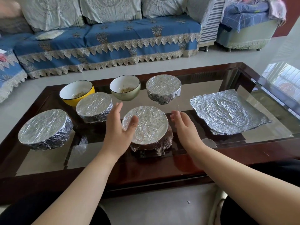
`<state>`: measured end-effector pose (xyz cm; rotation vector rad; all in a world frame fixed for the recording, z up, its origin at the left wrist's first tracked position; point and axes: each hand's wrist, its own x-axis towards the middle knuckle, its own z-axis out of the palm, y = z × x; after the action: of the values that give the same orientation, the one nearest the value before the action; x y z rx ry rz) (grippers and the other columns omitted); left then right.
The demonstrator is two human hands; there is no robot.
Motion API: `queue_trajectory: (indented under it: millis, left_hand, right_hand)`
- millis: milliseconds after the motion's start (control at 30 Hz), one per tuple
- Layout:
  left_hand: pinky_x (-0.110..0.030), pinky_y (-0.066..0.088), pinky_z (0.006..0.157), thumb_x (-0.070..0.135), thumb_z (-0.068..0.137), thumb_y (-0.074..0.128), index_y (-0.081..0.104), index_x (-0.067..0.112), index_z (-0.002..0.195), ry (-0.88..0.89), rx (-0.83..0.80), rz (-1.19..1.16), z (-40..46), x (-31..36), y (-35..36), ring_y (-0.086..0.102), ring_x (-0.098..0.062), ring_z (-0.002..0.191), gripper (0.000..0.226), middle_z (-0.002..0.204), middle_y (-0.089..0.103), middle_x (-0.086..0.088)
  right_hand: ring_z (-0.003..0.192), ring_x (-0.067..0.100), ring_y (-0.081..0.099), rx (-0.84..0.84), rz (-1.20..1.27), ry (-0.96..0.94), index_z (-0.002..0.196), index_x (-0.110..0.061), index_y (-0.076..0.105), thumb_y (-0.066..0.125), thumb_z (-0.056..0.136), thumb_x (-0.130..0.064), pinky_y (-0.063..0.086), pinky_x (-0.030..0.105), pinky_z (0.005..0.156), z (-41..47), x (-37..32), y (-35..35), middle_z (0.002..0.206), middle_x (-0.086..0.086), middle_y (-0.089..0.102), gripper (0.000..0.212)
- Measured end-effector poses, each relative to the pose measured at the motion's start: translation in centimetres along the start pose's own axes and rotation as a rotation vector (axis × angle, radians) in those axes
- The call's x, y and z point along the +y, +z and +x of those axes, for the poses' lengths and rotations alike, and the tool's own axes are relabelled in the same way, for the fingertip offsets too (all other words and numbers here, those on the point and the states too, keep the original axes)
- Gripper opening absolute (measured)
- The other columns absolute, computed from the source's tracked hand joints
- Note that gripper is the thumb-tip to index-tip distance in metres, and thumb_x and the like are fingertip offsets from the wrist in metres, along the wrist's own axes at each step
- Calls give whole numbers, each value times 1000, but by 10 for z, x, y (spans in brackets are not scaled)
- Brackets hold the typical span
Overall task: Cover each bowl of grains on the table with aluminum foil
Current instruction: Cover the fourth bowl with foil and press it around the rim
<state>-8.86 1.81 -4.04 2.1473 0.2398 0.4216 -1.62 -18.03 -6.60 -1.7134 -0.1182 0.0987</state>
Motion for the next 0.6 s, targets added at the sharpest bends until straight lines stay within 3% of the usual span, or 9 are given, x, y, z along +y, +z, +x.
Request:
queue_trajectory:
  millis: [100, 233, 333, 467, 600]
  left_hand:
    - [-38, 11, 123, 97, 68, 29, 15, 22, 157, 89, -172, 113, 11, -5, 4, 6, -8, 150, 117, 165, 9, 3]
    - [-37, 6, 122, 104, 56, 17, 10, 21, 158, 70, -257, 295, 6, -3, 8, 3, -14, 151, 132, 166, 6, -2]
    - [-39, -1, 120, 107, 43, 12, -1, 22, 158, 22, -285, 452, -5, 5, 9, -9, -16, 150, 144, 166, -7, -3]
    - [-37, -7, 119, 104, 41, 28, -12, 20, 156, -22, -337, 597, -10, 9, 8, -17, -19, 149, 148, 164, -17, -5]
    - [-37, -8, 119, 98, 47, 39, -15, 20, 156, -42, -343, 636, -9, 14, 9, -18, -21, 149, 144, 164, -19, -6]
  right_hand:
    - [106, -1, 59, -47, -12, -75, 126, -18, 58, 44, 102, -34, 44, 10, 88, -15, -4, 3, 113, -11, 65, 33]
    - [115, -6, 55, -154, -42, -82, 139, -24, 50, 47, 100, -37, 41, 4, 89, -24, 2, 5, 126, -13, 61, 41]
    - [116, -7, 51, -176, -69, -112, 141, -25, 47, 47, 100, -36, 40, 10, 99, -22, 3, 4, 131, -10, 54, 42]
    - [102, -4, 54, -202, -91, -123, 144, -29, 43, 44, 101, -32, 44, 19, 95, -18, 6, 3, 120, -12, 47, 43]
    - [109, -16, 48, -248, -3, -91, 147, -34, 35, 45, 101, -34, 35, 3, 94, -23, 14, 2, 128, -13, 47, 47]
